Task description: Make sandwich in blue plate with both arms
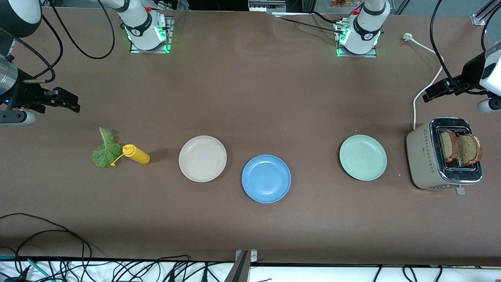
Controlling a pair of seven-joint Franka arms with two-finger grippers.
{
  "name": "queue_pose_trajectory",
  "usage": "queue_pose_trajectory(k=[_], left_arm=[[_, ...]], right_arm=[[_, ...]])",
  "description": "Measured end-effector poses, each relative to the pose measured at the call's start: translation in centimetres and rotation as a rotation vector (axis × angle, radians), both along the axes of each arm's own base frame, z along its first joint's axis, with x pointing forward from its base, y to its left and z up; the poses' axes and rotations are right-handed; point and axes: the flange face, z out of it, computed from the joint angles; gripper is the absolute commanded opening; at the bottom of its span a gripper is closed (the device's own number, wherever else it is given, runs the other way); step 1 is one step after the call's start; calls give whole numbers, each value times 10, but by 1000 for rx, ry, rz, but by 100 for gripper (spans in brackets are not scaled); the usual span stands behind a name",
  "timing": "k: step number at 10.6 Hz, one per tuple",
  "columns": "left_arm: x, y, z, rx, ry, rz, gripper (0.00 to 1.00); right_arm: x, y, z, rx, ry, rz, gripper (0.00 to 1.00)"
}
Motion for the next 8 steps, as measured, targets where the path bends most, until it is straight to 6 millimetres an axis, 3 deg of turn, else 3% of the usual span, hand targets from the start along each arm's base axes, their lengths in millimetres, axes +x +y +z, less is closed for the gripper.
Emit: queue_pose_trajectory(k=[5, 8], left_arm=[[6, 24, -13, 21, 20, -97, 100], [9, 26, -20, 33, 32, -110, 100]], right_arm=[[0, 0, 0, 0, 0, 0, 100], [0, 0, 0, 0, 0, 0, 100]])
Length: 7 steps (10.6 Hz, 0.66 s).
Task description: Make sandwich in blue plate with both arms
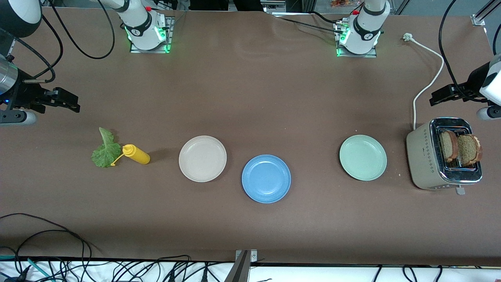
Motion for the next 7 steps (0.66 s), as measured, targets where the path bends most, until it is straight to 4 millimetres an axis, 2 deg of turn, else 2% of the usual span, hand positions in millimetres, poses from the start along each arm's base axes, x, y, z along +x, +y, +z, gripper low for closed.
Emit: queue_pose_trajectory(k=[3, 7], left_arm=[[6, 5, -15, 10, 28, 0, 100], [32, 27, -47, 74, 9, -14, 100]], right_arm=[[0, 0, 0, 0, 1, 0, 100], [0, 0, 0, 0, 2, -1, 100]])
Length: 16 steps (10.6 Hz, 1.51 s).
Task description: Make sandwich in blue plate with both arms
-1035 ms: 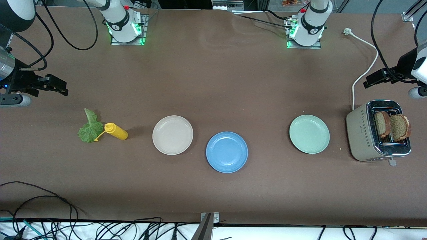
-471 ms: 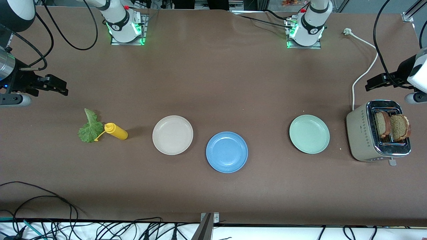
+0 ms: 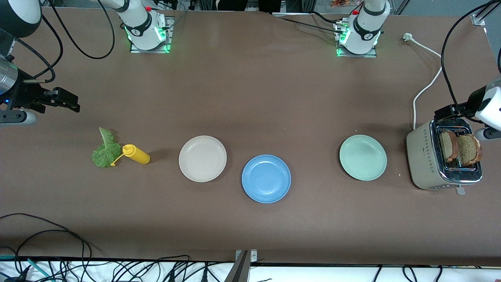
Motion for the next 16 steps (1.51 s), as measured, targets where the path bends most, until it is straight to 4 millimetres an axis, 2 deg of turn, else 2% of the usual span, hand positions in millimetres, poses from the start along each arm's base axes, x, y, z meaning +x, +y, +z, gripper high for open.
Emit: queue_pose_trajectory(k=[4, 7, 9, 11, 13, 16], left_arm=[[19, 13, -32, 10, -11, -20, 100], [28, 30, -55, -4, -5, -30, 100], [33, 32, -70, -12, 6, -37, 100], [36, 35, -84, -16, 24, -35, 100], [35, 54, -98, -19, 44, -12, 100], [35, 64, -105, -6, 57, -26, 100]], right_arm=[[0, 0, -1, 0, 3, -1, 100], [0, -1, -1, -1, 4, -3, 100], [0, -2, -2, -1, 5, -3, 100], [0, -2, -2, -1, 5, -4, 100], [0, -2, -2, -1, 6, -4, 100], [0, -2, -2, -2, 6, -5, 100]])
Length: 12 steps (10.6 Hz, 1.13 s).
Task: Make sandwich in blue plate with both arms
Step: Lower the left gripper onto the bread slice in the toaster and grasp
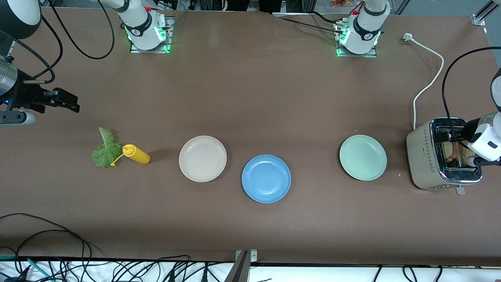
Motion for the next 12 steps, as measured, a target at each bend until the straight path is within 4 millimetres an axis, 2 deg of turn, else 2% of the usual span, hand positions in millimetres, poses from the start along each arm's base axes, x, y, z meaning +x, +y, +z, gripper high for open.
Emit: queue_pose_trajectory(k=[6, 7, 8, 12], left_arm=[[4, 15, -15, -7, -9, -19, 100], [5, 16, -15, -6, -16, -20, 87], [5, 17, -17, -7, -17, -19, 85], [3, 44, -38, -29, 3, -40, 85]], right_arm=[[0, 0, 0, 0, 0, 0, 100], [0, 0, 0, 0, 0, 0, 100], [0, 0, 0, 0, 0, -1, 100], [0, 0, 0, 0, 0, -1, 100]])
